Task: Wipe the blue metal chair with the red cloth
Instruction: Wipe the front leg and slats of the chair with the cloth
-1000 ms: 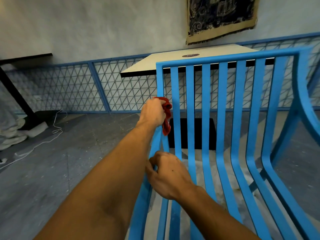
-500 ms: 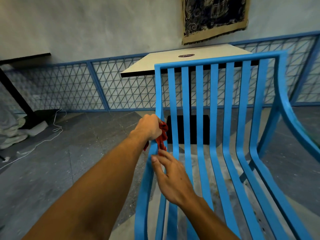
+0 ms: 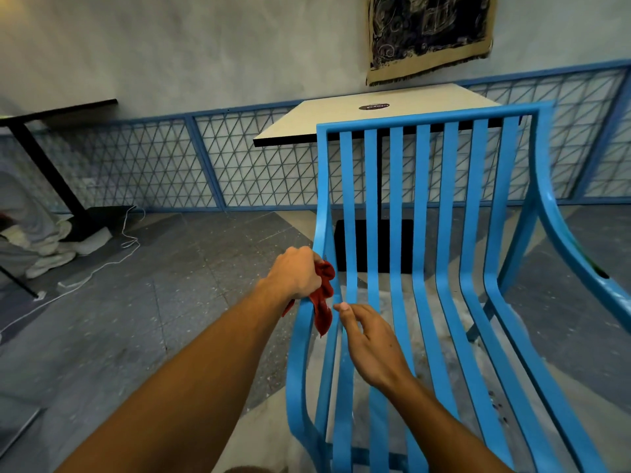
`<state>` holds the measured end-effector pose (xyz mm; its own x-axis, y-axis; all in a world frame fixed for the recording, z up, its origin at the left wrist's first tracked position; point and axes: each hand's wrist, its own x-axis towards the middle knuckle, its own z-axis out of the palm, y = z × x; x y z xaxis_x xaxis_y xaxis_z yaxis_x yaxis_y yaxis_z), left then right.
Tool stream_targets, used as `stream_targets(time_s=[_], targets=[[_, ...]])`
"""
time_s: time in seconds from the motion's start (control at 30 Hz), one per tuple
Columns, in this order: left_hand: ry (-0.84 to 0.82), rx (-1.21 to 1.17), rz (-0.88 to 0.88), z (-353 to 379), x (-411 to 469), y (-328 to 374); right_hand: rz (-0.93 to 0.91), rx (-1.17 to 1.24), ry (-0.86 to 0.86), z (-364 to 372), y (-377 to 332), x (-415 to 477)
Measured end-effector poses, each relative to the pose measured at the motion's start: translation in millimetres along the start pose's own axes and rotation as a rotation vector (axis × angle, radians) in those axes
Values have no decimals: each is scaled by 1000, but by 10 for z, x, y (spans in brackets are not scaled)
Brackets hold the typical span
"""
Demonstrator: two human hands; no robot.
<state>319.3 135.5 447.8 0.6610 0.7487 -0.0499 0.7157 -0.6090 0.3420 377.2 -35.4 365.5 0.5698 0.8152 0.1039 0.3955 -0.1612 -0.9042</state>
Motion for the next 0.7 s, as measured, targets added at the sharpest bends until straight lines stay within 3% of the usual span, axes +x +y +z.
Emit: stream_targets(time_s=[0.7], targets=[[71, -90, -21, 217, -1397, -166, 190, 249, -149, 34, -338, -860]])
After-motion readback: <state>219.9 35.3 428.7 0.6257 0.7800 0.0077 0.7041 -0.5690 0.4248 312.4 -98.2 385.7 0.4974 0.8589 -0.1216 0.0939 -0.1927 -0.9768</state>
